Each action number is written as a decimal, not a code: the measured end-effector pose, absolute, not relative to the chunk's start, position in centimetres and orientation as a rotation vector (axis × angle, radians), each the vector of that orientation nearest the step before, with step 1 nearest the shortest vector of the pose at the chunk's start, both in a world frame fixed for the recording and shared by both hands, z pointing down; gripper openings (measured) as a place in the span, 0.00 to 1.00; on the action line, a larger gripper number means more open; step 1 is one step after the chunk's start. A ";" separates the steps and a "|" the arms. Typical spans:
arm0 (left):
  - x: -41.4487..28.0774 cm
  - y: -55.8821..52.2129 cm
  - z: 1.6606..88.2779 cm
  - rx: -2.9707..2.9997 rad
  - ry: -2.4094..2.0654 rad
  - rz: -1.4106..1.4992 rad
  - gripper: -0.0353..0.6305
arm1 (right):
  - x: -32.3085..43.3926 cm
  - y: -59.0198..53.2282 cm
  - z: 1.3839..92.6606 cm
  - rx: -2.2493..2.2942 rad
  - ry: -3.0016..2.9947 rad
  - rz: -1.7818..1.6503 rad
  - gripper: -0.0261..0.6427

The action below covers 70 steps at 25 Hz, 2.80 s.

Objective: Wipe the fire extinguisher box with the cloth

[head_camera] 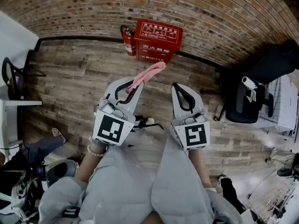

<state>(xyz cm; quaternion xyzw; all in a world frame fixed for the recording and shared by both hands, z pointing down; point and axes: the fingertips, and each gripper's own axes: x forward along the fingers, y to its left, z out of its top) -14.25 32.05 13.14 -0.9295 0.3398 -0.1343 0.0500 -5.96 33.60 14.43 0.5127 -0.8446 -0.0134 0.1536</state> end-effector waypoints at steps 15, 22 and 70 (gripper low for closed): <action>-13.7 32.2 13.0 -2.822 1.037 -0.421 0.07 | -5.5 33.6 14.4 1.459 -2.430 -0.037 0.05; -13.2 32.3 13.2 -2.818 1.060 -0.431 0.07 | -4.5 33.6 14.4 1.491 -2.452 -0.002 0.05; -9.6 6.9 15.0 -2.867 1.011 -0.439 0.07 | -0.2 9.6 16.1 1.539 -2.359 0.047 0.05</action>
